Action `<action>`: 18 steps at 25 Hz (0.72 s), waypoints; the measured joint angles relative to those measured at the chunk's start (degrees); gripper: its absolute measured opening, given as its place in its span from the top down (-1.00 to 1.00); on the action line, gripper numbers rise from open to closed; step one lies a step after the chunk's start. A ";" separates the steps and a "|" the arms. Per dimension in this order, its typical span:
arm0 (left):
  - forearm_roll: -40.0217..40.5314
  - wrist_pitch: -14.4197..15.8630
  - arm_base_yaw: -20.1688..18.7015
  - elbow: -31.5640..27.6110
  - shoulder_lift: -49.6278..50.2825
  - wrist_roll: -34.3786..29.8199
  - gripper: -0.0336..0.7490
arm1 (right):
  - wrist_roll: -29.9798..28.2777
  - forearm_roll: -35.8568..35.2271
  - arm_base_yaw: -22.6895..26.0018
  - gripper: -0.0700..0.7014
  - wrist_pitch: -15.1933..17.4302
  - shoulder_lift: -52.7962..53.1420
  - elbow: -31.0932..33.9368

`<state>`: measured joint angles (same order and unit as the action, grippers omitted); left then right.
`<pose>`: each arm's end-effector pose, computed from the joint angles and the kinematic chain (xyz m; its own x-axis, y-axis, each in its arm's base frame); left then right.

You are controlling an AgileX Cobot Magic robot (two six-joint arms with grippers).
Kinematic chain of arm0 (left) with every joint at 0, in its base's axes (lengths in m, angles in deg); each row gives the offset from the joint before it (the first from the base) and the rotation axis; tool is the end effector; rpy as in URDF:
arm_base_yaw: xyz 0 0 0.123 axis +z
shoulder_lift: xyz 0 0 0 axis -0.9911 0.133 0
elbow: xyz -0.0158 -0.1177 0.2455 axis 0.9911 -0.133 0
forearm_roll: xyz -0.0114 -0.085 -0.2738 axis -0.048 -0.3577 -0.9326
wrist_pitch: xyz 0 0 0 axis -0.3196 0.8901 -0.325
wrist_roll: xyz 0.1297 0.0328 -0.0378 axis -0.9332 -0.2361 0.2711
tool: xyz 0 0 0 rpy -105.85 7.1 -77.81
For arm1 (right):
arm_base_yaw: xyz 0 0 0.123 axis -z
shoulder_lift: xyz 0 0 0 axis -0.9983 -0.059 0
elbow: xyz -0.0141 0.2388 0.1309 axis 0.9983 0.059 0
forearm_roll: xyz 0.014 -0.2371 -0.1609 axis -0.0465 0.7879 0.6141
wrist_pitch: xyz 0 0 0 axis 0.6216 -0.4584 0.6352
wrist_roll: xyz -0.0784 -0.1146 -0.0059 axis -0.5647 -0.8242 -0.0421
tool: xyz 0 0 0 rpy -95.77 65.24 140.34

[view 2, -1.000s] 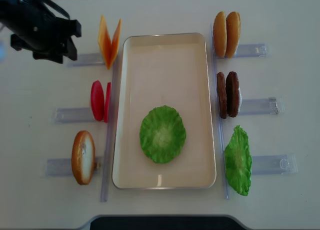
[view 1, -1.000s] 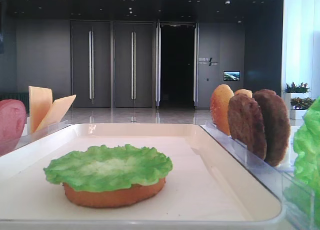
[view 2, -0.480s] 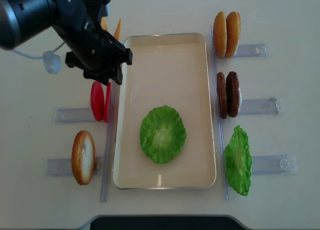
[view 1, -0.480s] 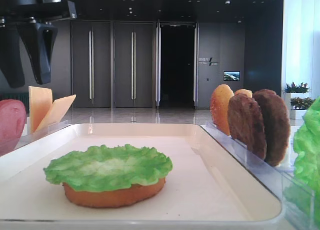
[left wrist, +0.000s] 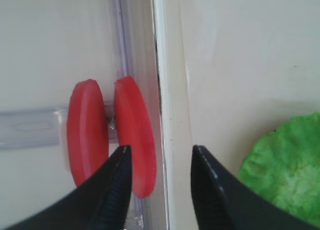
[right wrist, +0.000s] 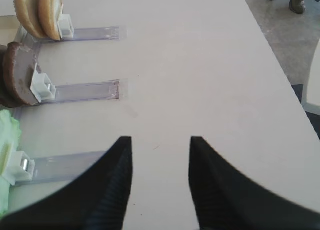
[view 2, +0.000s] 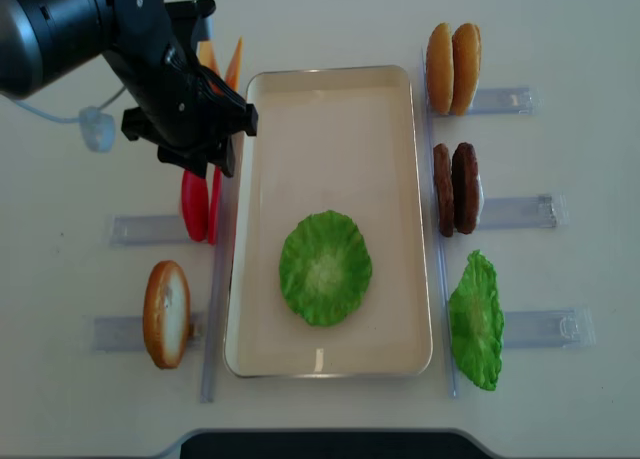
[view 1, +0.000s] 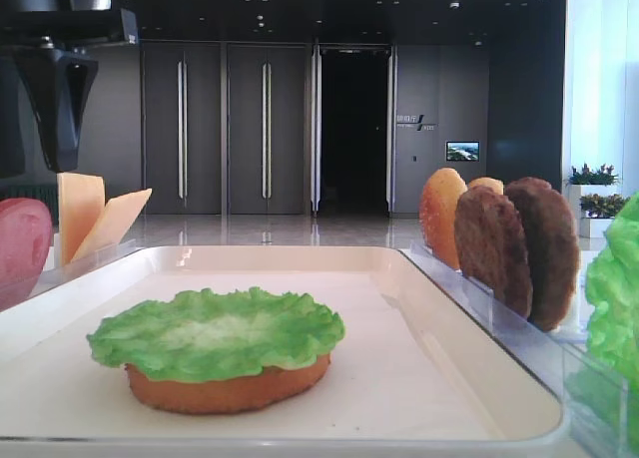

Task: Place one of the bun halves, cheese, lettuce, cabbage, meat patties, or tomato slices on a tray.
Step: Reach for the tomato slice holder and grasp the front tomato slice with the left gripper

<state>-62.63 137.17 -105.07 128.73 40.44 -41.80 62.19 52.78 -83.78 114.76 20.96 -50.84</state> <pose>0.3433 -0.1403 0.1575 -0.9756 0.0347 -0.2167 0.0480 0.9972 -0.0565 0.0755 -0.0019 0.2627 -0.5199 -0.0020 -0.8542 0.0240 0.9996 -0.0170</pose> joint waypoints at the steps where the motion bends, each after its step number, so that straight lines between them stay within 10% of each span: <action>1: 0.00 0.26 0.00 0.00 0.00 0.00 0.13 | 0.00 0.00 0.00 0.06 0.00 0.00 0.00; 18: 1.27 2.20 0.00 0.00 4.97 0.22 0.13 | 0.00 -0.05 0.00 0.06 0.00 0.00 0.00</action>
<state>-61.35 139.37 -105.07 128.73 45.41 -41.57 62.19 52.73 -83.78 114.76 20.96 -50.84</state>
